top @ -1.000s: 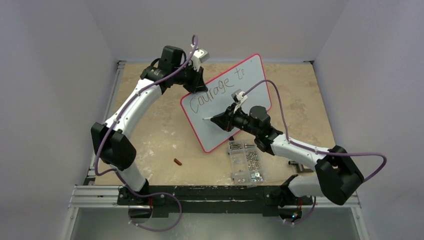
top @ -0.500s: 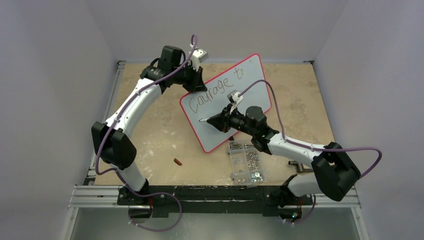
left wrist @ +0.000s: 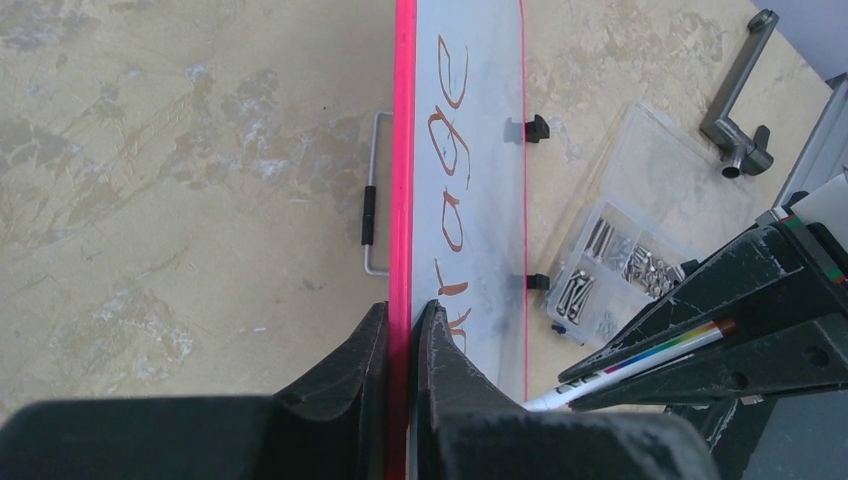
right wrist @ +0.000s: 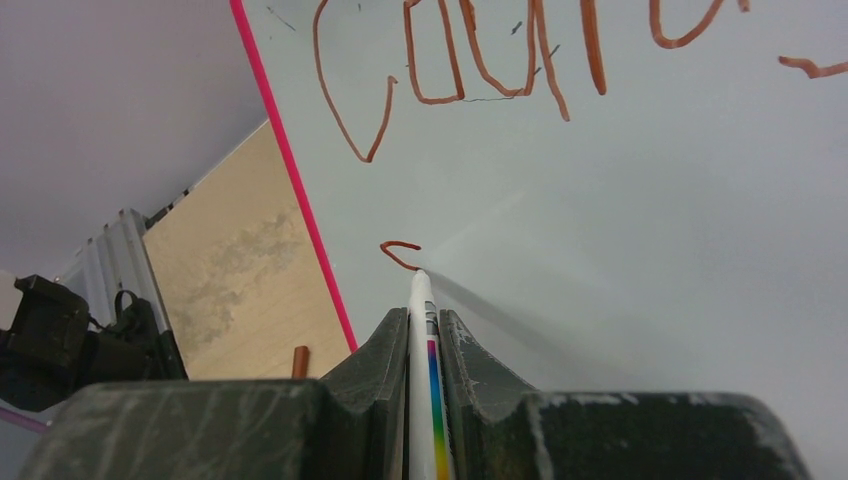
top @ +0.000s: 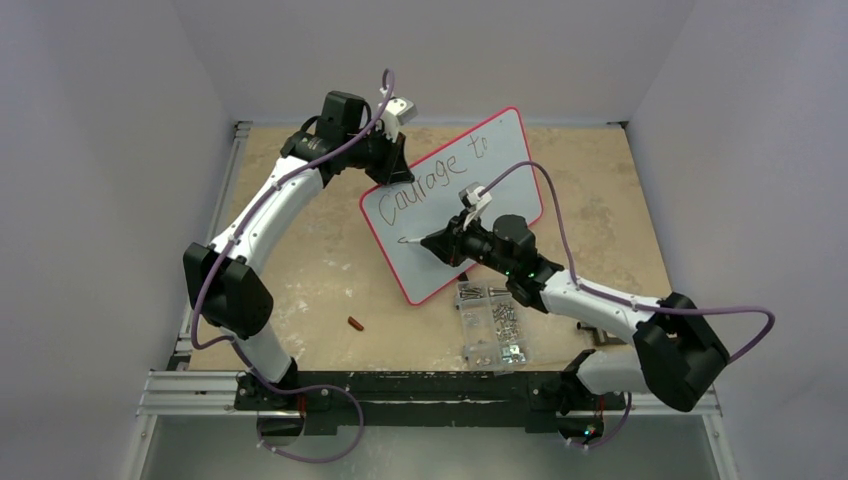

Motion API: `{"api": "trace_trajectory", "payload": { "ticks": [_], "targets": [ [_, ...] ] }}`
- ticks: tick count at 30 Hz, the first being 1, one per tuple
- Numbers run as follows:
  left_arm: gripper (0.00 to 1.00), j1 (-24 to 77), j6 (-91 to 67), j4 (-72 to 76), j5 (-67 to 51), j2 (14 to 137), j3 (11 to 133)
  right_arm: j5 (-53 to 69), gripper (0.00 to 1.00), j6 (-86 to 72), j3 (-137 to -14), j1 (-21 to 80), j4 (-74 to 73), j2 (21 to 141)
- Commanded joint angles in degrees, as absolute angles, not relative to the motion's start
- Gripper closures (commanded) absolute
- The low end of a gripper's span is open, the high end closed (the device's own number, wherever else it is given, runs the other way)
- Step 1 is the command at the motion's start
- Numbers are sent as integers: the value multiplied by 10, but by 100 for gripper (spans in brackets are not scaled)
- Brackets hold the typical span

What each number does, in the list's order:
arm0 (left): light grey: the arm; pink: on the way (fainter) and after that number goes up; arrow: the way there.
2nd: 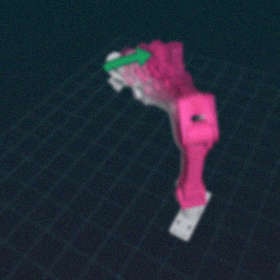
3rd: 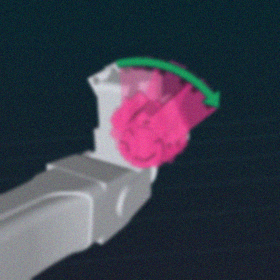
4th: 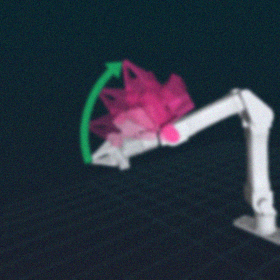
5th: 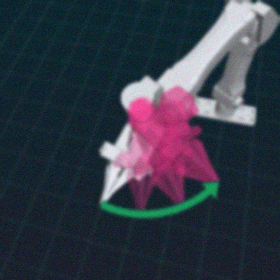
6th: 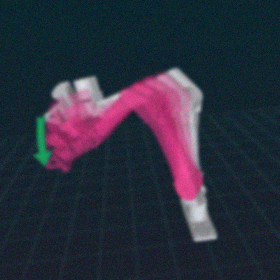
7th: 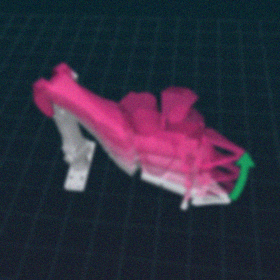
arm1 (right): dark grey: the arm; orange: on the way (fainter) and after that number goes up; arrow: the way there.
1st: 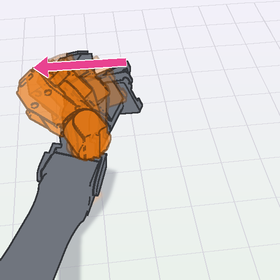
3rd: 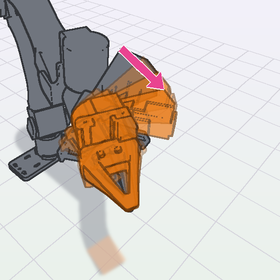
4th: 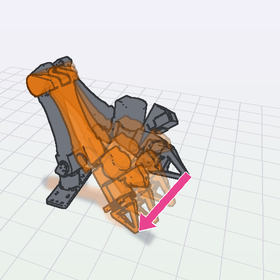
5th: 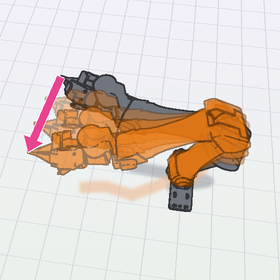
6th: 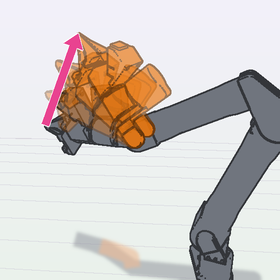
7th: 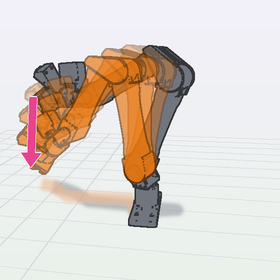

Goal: Write a sentence on the whiteboard

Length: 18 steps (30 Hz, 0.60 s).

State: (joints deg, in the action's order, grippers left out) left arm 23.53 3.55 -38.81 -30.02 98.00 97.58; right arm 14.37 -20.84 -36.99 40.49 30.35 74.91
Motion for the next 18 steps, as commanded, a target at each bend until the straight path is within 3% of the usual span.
{"api": "trace_trajectory", "payload": {
  "ticks": [1, 18],
  "targets": [
    [100, 237, 60, -424, -227, 996, 965, 56, 100, -180, -364, 401, 260, 739],
    [100, 235, 56, -424, -226, 996, 970, 70, 100, -179, -338, 402, 233, 739]
  ]
}}
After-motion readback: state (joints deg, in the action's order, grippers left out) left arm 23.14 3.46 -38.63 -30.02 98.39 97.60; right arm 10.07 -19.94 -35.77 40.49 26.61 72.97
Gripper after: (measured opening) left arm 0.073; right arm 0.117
